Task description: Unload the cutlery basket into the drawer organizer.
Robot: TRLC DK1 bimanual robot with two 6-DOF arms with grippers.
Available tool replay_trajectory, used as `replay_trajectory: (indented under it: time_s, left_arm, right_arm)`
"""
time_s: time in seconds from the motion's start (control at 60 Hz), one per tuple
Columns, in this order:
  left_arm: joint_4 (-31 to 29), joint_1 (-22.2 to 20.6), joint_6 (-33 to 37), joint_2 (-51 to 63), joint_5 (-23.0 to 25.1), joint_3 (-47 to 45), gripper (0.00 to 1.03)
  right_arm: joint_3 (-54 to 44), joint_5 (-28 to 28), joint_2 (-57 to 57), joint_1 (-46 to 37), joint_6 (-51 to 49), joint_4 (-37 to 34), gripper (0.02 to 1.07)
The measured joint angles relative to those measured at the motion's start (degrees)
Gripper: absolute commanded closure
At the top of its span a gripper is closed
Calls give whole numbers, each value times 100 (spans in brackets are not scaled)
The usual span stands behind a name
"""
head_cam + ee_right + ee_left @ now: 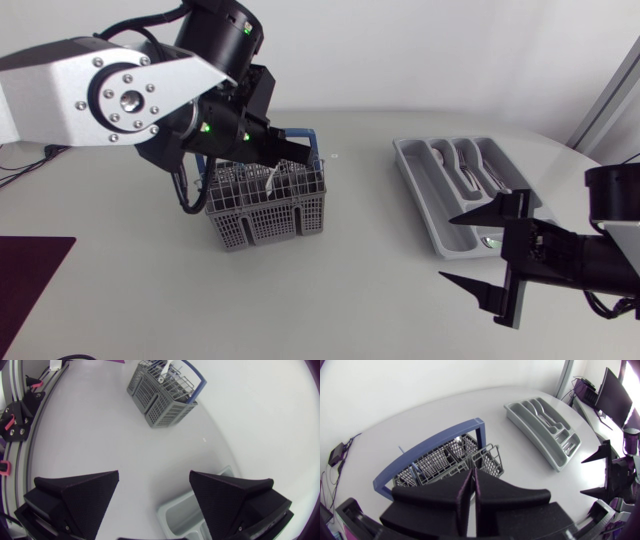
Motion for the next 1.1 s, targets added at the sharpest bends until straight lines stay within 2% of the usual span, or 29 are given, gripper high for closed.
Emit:
replay_trajectory:
  time_s: [0.1, 0.183, 0.333, 0.617, 1.1]
  left_arm:
    - [175, 2, 0, -20, 9, -157, 96]
    - [354, 22, 0, -37, 24, -286, 96]
    - [627, 33, 0, -72, 22, -466, 96]
    - [1224, -26, 120, -448, -9, -957, 96]
    - [2133, -125, 345, -957, -44, -1799, 96]
  right_arm:
    - [42, 129, 70, 682, 599, 92, 6]
    - [109, 295, 243, 1220, 1152, 442, 6]
    - [306, 426, 713, 1862, 1847, 828, 6]
    - [697, 321, 1410, 2083, 2514, 1113, 6]
    - [1611, 254, 2437, 2824, 3235, 1147, 6]
